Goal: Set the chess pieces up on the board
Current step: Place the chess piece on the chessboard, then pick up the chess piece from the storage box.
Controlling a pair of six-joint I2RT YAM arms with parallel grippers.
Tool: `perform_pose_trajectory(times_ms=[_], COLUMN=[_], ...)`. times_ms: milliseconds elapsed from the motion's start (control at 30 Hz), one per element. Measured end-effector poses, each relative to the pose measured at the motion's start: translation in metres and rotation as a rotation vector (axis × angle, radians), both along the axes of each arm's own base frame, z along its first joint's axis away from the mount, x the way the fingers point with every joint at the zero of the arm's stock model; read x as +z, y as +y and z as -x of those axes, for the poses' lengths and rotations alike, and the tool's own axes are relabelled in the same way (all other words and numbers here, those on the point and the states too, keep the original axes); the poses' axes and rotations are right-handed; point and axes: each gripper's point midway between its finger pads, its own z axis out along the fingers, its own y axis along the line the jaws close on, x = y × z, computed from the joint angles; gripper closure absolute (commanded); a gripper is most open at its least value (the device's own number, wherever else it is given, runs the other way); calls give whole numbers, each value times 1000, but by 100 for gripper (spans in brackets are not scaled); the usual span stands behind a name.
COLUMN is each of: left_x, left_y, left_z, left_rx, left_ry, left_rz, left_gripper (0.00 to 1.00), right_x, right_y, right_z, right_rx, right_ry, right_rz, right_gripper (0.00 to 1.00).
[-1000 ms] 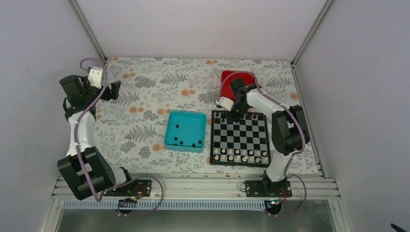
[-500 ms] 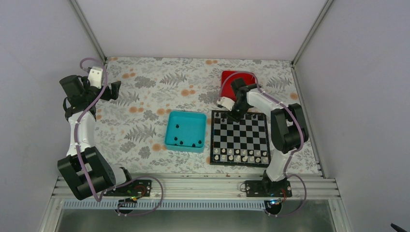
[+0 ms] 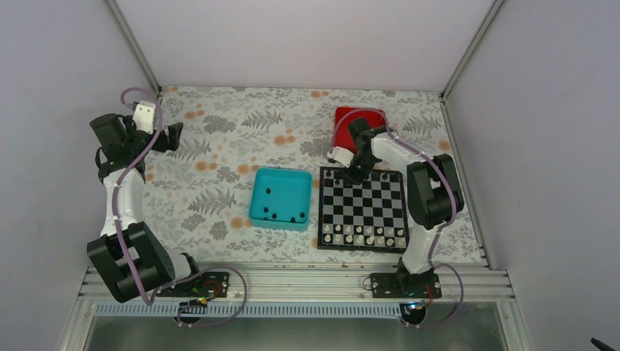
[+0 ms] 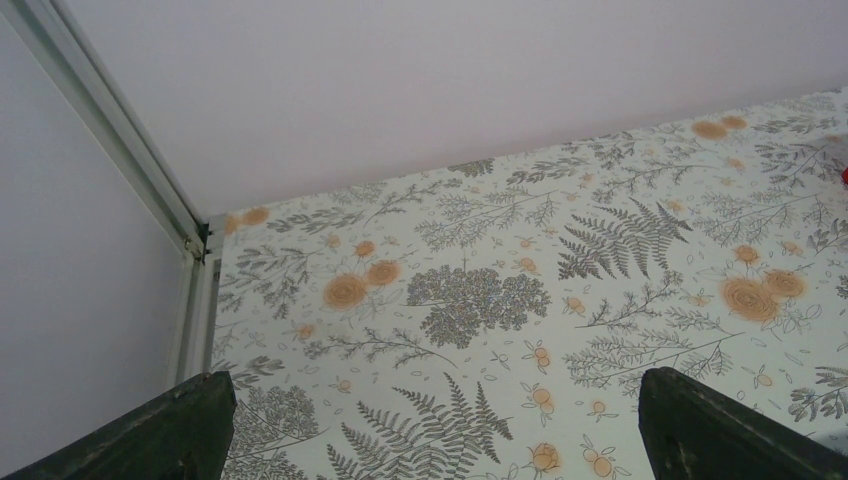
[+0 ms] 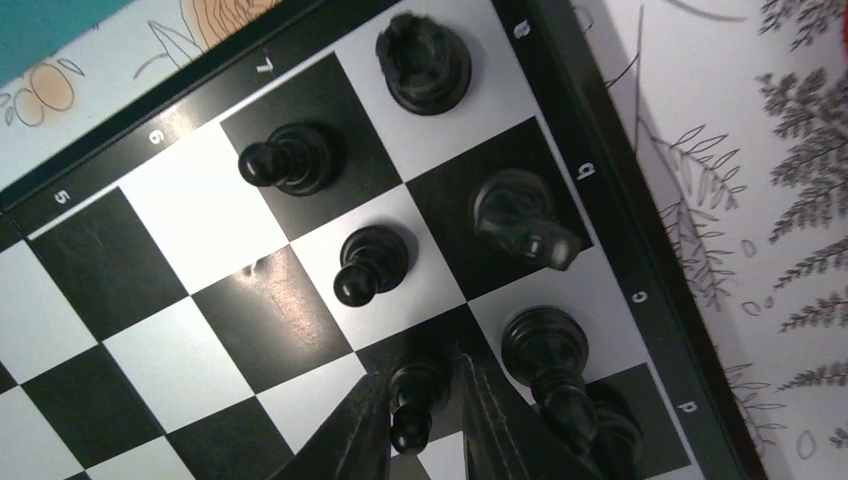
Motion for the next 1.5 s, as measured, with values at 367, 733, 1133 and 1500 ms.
perform_pose_trajectory(times_ms=[367,733,1133,1500], left_x=[0,0,5,6], left_y=[1,0,3,5], left_z=[1,2,4,6], left_rx=[3,-4,2,0], left_ry=[2,2,-10,-14], left_rz=[1,5,3,11], left_gripper=[0,0,0,0], right_x=[43,139,75,34], right_y=[15,145,247,264], right_z=[-15,6,32,35], right_rx=[24,321,527,556], right_ry=[-57,-223,-163,-152], right_rz=[-18,-123,-86,-45], right_gripper=[70,66,59,55])
